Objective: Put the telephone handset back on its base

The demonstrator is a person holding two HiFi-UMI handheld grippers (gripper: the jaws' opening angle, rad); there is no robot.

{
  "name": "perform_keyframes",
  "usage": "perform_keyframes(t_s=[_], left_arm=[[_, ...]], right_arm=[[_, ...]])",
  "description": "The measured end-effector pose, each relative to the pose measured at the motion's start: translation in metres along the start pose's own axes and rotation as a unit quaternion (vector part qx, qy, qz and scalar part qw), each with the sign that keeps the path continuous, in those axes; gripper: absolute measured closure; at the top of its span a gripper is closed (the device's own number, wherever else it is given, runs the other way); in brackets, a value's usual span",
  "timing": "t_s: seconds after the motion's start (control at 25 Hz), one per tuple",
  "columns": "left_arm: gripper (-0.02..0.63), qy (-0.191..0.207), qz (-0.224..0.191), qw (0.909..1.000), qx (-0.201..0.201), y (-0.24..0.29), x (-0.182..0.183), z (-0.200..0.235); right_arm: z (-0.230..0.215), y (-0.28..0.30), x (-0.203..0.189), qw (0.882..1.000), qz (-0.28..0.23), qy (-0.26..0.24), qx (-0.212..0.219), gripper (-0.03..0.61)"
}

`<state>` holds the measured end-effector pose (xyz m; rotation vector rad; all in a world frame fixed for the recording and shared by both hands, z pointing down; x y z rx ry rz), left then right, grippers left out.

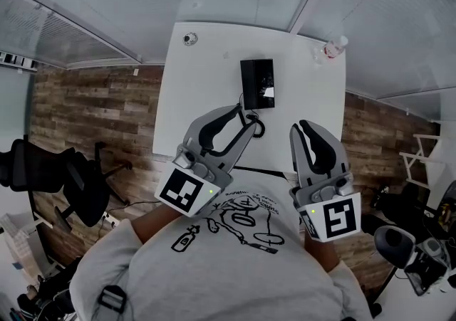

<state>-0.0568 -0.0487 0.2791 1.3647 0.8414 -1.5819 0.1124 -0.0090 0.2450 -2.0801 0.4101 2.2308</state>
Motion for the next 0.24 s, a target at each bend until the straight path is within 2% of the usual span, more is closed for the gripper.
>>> perform_keyframes(t_s=[0.24], left_arm=[[0.489,0.007,-0.008,0.9999,0.002,-0.0103,-0.0030,-0.0084]], right_arm=[[0.0100,-0.0119,-0.0031,1.000,-0.002,-0.002,-0.004,0.545]])
Point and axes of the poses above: the fingertips, and each gripper's own axes: y forward along the fingers, z to its left, x out of its top, the point moved 7 cm from there along -y, backward along the fingers, and after that the axes turned 13 degrees about -x, right-handed, at the moved point
